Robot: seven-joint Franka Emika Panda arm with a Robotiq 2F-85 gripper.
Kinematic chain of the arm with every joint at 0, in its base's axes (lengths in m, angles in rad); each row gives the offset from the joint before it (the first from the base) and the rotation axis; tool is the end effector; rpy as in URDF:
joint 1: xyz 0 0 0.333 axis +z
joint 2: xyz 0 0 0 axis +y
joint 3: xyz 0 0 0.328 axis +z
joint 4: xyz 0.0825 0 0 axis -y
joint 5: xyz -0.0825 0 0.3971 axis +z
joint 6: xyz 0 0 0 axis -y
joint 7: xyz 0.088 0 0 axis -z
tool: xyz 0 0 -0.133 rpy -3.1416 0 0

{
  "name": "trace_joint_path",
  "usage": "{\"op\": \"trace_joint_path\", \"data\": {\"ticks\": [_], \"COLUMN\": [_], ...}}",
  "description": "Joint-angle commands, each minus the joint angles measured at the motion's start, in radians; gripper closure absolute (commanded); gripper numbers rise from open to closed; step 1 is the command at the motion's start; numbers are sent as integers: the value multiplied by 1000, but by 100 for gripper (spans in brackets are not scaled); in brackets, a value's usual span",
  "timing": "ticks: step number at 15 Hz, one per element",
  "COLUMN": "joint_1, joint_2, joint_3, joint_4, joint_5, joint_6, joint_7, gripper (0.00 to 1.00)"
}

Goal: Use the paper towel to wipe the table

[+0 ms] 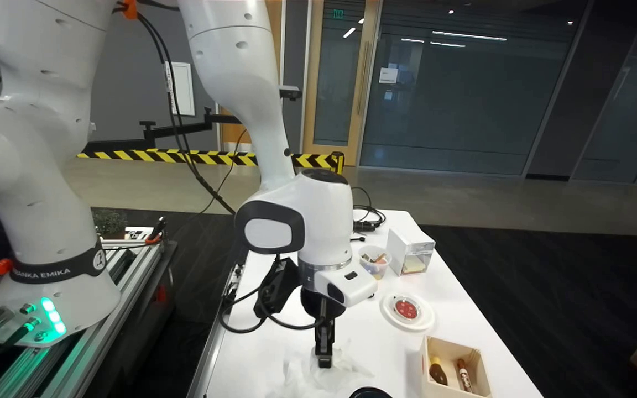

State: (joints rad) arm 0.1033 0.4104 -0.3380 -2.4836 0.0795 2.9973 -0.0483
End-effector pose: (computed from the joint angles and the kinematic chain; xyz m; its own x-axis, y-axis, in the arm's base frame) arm 0.4719 -0.1337 0.1255 0.9675 -0.2187 0.1268 -0.2336 -0.9652 0.1173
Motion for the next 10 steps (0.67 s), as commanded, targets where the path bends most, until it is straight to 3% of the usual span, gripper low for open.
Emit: {"op": "trace_joint_path", "data": {"ticks": [1, 4, 8, 10], "joint_1": [-33, -18, 71, 60], "joint_2": [-5, 5, 21, 37], "joint_3": [22, 26, -21, 11], "joint_4": [0, 27, 148, 234], "joint_5": [-59, -70, -206, -246], "joint_6": [-1, 6, 3, -14], "joint_7": [45, 48, 37, 10], "gripper": [98, 100, 100, 100]}}
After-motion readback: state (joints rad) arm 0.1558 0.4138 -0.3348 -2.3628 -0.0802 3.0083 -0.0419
